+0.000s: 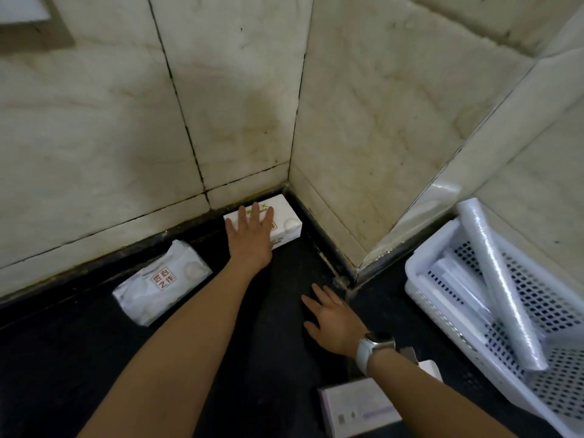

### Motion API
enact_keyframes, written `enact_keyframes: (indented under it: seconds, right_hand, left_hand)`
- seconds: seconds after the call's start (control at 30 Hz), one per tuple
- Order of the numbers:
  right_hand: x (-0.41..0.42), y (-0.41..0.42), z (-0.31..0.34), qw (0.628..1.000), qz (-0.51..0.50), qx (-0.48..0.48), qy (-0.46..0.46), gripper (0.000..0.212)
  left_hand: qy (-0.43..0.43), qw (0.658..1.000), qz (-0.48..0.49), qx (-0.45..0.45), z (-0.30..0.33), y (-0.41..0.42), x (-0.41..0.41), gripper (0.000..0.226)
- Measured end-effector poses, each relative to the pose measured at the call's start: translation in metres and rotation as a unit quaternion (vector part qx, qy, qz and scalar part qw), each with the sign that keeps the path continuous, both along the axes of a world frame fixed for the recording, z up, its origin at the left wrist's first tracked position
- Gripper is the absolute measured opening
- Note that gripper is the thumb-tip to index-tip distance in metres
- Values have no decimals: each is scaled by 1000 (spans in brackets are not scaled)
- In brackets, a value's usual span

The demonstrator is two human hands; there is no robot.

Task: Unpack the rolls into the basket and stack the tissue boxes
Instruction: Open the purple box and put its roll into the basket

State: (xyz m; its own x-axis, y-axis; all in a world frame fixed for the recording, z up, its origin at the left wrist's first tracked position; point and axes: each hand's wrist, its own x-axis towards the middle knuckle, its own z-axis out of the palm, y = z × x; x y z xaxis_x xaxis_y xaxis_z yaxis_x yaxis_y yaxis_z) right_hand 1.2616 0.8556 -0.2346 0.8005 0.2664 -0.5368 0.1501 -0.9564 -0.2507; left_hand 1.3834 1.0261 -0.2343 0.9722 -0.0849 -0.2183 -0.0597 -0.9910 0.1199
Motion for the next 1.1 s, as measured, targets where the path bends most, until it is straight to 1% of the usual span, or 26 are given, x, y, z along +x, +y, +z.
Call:
enact_keyframes:
  seconds: [0.07,0.17,0.23,0.3,0.4,0.47,0.5,0.63,0.7,0.73,0.8,0.87,0.97,1.1]
  right_hand:
    - [-4,2,6,998,-52,39,-15,53]
    - [-19,4,22,979,-146,126,-66,43]
    - [-30,0,33,958,-194,178,-112,36]
    - [-59,-5,48,928,-248,227,-162,30]
    - [-119,-15,65,883,-312,271,-225,26]
    - [-162,-27,72,864,-350,278,-231,26]
    - [-183,-35,74,861,-362,272,-230,26]
    - [-273,-75,73,873,-395,209,-196,31]
    - [-331,-103,71,865,-433,178,-182,35]
    - [-364,-118,69,854,-459,164,-182,36]
    - [-440,-146,67,824,-516,140,-186,37]
    - [-521,-171,65,791,-569,116,-191,37]
    - [-647,-204,60,732,-653,88,-177,37]
    - [-797,-229,53,637,-749,63,-172,36]
  left_hand:
    - [7,996,38,-80,14,-2,-16,66]
    - [-37,980,71,-183,33,-4,-66,57]
    - [-55,961,105,-248,39,-5,-106,50]
    - [-42,940,124,-314,48,-6,-154,43]
    - [-29,929,100,-356,58,-17,-229,37]
    - [-29,933,60,-354,62,-29,-273,36]
    - [-30,937,32,-346,63,-37,-292,35]
    - [6,950,-90,-299,56,-76,-359,35]
    - [33,949,-162,-267,50,-109,-391,36]
    - [45,946,-201,-249,47,-128,-408,37]
    - [73,932,-280,-220,44,-173,-451,39]
    - [92,908,-357,-200,41,-222,-502,40]
    - [106,864,-456,-186,36,-292,-599,40]
    - [151,797,-558,-175,32,-368,-734,40]
